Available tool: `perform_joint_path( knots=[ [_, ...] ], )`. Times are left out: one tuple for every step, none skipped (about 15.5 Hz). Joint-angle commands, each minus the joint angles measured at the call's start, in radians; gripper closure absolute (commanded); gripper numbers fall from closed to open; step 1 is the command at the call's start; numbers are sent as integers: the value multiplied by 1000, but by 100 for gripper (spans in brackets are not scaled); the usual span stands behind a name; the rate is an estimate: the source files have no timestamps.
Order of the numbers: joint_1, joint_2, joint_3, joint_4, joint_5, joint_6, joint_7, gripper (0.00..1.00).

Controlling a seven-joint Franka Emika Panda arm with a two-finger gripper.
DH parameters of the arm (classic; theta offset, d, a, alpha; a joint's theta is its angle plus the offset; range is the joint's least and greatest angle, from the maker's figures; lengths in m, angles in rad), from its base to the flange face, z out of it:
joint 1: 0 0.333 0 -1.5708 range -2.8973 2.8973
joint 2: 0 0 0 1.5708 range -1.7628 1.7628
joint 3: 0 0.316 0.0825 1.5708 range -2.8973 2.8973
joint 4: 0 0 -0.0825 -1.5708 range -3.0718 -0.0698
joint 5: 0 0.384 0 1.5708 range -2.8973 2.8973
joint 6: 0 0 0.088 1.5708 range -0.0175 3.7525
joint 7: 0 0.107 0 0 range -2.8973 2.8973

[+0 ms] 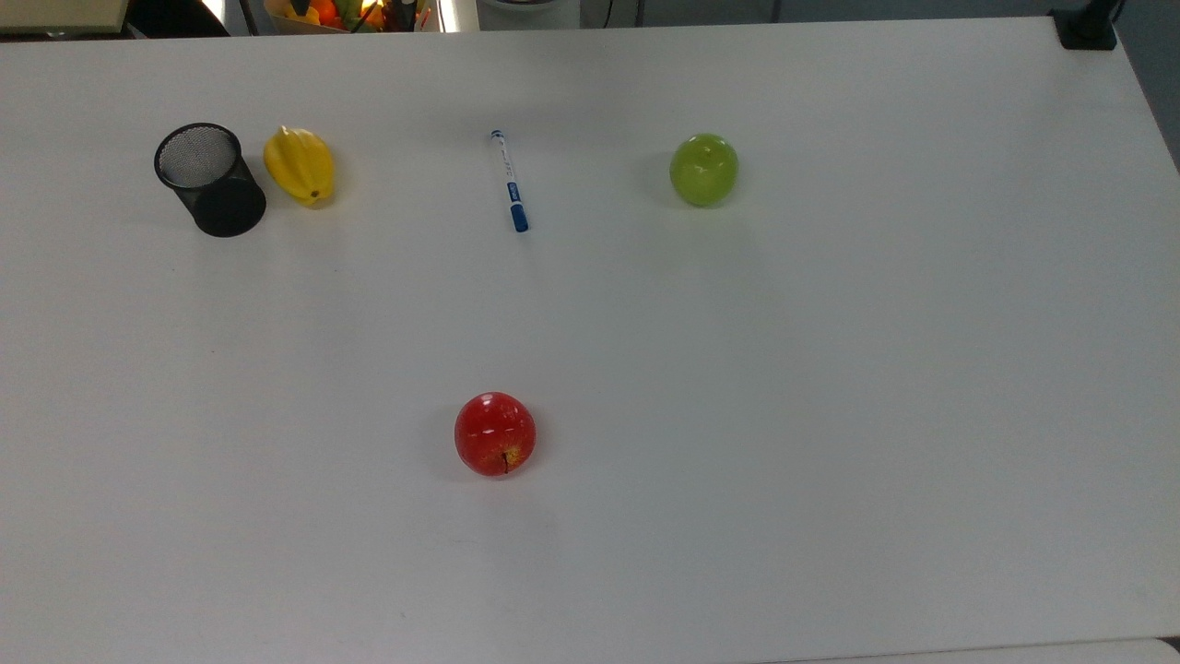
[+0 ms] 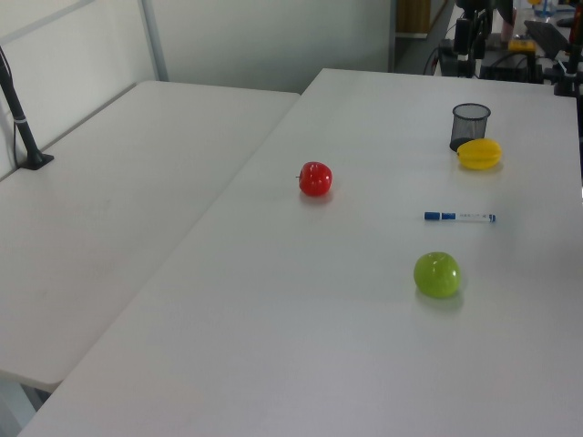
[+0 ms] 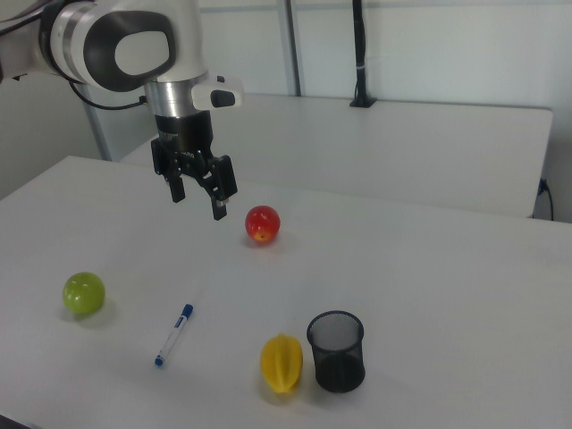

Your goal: Take marker pen

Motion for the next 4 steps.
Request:
perform_joint_path(
  knots=[
    [22,-17,-16,-7,8,-23,-5,0],
    [22,-17,-16,-7,8,-23,-5,0],
    [22,-16,-16,-7,8,-21,-5,0],
    [22,-16,-16,-7,8,-21,-3,0]
  ],
)
